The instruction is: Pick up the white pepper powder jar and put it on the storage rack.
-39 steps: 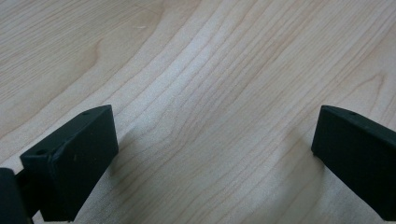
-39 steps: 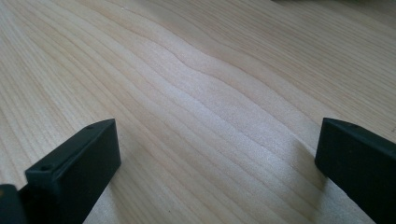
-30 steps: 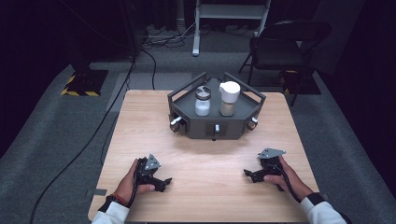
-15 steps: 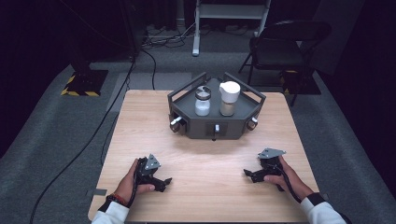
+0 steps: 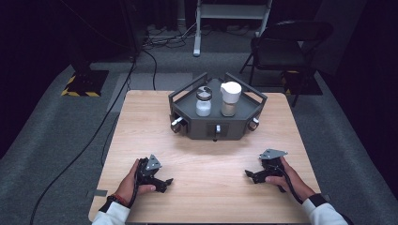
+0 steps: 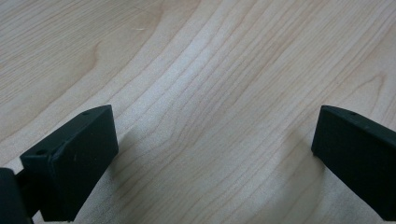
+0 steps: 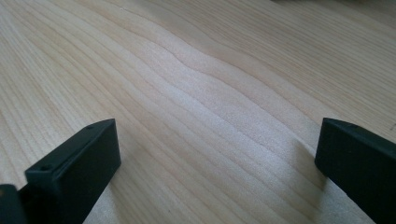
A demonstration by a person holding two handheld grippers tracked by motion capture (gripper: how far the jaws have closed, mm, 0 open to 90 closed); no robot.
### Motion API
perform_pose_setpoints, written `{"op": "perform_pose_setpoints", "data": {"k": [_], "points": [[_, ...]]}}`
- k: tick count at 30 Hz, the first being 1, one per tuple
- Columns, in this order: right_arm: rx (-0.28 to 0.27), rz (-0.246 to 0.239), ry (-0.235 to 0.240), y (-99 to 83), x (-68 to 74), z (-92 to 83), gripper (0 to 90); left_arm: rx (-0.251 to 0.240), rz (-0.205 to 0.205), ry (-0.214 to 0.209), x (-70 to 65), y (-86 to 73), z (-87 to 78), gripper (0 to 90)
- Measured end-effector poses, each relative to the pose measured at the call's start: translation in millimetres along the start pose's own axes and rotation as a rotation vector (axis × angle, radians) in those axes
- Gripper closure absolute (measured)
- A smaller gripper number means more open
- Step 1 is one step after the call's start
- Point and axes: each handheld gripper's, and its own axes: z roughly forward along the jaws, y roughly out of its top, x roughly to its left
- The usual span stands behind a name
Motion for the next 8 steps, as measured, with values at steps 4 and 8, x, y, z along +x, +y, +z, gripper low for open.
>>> {"op": "perform_pose_setpoints", "data": {"k": [4,8], "points": [[0.0,0.0,-0.001,0.0,0.2,0.0,0.0,0.0,0.0,0.0,0.1,0.0,0.0,0.1],[0.0,0.0,0.0,0.2,-0.1,0.1,0.0,-0.001,-0.001,0.002,-0.4,-0.1,-0.1,0.1]]}}
